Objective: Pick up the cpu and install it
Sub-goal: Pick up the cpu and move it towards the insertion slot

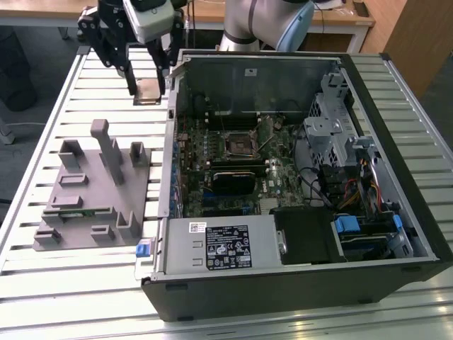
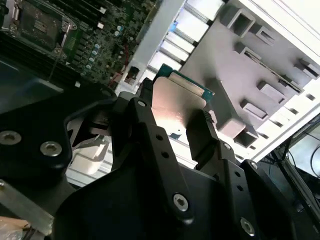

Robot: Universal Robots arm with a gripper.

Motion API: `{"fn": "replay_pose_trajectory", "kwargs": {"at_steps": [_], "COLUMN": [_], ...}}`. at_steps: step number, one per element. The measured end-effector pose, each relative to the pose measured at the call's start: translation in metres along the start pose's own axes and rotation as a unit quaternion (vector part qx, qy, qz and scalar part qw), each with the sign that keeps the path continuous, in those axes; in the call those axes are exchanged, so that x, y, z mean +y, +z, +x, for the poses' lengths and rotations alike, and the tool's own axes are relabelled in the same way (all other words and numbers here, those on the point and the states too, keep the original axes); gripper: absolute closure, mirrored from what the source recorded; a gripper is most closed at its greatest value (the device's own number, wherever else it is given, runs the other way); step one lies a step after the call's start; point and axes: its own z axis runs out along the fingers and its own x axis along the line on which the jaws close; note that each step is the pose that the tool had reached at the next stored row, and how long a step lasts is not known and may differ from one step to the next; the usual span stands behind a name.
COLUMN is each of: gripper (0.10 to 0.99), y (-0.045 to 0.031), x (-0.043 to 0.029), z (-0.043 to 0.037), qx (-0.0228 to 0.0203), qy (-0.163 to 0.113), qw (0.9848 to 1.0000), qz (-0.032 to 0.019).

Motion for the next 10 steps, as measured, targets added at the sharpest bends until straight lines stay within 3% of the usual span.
{"fn": "replay_pose_trajectory", "kwargs": {"at_steps": [10], "gripper": [0.565], "y": [0.0009], "x": [-0.0002], "z": [-0.0453], "qx": [0.0000], "qy": [0.000], "qw": [1.0000], "qz": [0.0000]}}
